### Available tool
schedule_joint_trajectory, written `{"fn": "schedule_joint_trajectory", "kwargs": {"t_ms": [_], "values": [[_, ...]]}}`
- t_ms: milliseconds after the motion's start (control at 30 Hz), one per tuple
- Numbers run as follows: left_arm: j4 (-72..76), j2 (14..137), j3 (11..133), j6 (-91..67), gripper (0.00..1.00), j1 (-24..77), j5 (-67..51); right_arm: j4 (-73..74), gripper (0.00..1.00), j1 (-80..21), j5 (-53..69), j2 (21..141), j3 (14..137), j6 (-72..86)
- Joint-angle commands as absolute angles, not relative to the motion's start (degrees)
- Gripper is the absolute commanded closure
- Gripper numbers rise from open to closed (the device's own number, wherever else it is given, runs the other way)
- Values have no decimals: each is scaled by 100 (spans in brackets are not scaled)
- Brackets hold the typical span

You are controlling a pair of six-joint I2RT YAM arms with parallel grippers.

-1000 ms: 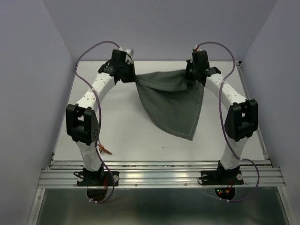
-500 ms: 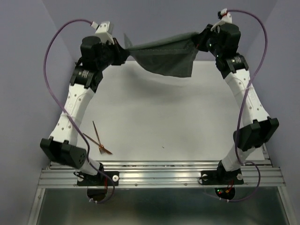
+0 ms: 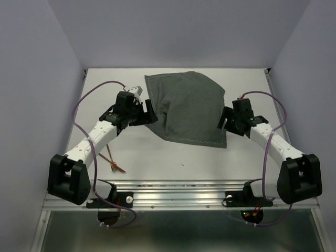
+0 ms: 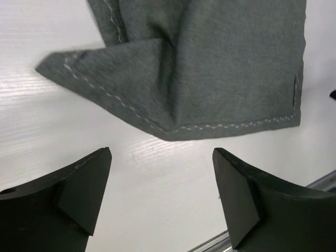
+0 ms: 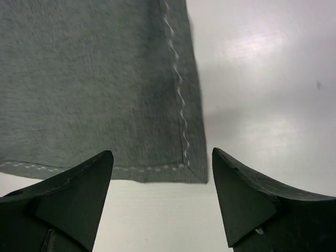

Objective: Fold the napkin into a case and place the utensils inside
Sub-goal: Flatten out the crumpled napkin at the center of the board.

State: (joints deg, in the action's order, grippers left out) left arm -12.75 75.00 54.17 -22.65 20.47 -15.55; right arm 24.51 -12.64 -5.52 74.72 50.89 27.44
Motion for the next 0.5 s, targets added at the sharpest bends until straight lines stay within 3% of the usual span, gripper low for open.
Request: {"fn": "schedule_joint_trajectory", "kwargs": {"t_ms": [0,133,300,467], "values": [[-1168,7602,6046,-2189,12,2048,-968,2751,19,-1222,-1283,7102,5176,3226],[-1651,8182,6599,-2223,28,2048,-546,2873,19,-1222,-1187,7198,5449,3191],[-1697,8341,6443,-2312,30,2039,-238,2936,21,-1222,-1160,7347,5511,3208],[-1732,8876,6390,-2574,25,1890,-141,2857,22,-1222,-924,7497,5405,3304]]}}
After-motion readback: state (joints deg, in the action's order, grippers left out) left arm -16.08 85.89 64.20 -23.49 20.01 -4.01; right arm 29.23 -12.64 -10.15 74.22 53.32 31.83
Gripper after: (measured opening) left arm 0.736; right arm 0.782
